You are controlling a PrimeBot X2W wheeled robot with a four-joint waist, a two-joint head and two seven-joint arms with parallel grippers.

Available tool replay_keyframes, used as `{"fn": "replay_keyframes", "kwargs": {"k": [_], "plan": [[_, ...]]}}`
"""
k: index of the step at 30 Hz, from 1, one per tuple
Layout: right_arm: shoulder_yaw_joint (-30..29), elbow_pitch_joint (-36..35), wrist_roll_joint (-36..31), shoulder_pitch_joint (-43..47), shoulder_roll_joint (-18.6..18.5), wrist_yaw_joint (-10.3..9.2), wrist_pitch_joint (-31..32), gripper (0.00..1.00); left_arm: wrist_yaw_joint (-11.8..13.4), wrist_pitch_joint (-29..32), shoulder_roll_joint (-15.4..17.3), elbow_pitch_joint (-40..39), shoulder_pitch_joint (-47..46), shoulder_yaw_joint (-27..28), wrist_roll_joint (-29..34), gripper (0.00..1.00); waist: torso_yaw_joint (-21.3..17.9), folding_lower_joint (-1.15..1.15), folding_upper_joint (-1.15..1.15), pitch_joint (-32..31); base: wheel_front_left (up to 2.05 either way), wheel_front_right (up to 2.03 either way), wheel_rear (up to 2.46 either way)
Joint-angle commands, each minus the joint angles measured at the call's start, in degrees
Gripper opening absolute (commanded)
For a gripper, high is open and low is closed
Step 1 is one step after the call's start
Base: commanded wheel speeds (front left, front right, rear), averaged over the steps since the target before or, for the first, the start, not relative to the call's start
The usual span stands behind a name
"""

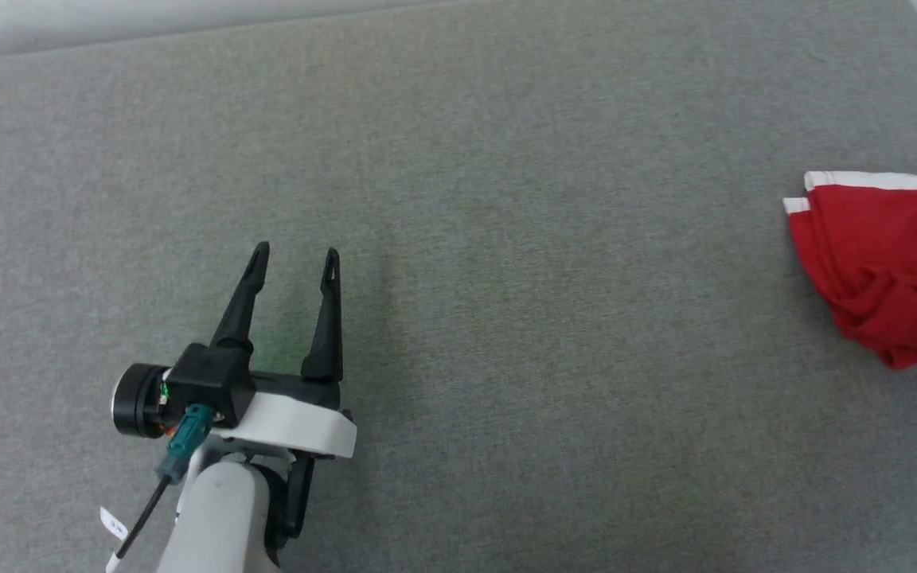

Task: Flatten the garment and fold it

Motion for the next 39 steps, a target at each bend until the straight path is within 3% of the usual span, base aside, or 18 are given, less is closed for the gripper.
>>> {"fn": "replay_keyframes", "kwargs": {"k": [1,7,15,21,28,39], "plan": [[-1.60,1.15,-1.18,-0.96,0.69,-0.12,-1.59,1.00,0.37,-0.27,-0.12,0.04,-0.40,0.16,-0.12,1.00,0.60,-0.02,0.00,-0.54,0.00,0.00,0.00],[-10.69,3.87,-6.28,2.04,4.19,-0.12,-6.36,1.00,0.80,-0.27,-0.26,0.72,1.91,0.90,-0.96,1.00,0.92,-0.02,0.00,-5.07,0.00,0.00,0.00],[-19.08,-8.80,-10.81,13.24,12.31,-0.12,-7.79,1.00,1.77,-0.27,-0.36,1.09,6.45,2.80,-1.95,1.00,1.44,-0.02,0.00,-11.74,0.00,0.00,0.00],[-17.70,-21.06,-8.41,21.62,19.88,-0.12,-6.37,1.00,2.19,-0.27,-0.24,1.22,9.35,4.41,-2.49,1.00,2.77,-0.02,0.00,-15.04,0.00,0.00,0.00],[-11.30,-30.77,-4.59,25.78,26.51,-0.12,-3.06,1.00,1.93,-0.27,0.31,1.89,10.84,5.37,-2.63,1.00,5.51,-0.02,0.00,-17.23,0.00,0.00,0.00],[-7.27,-40.25,-1.69,29.21,30.27,-0.12,-1.64,1.00,0.98,-0.26,2.88,4.15,14.17,6.45,-2.56,1.00,7.98,-0.02,0.00,-19.96,0.00,0.00,0.00]]}}
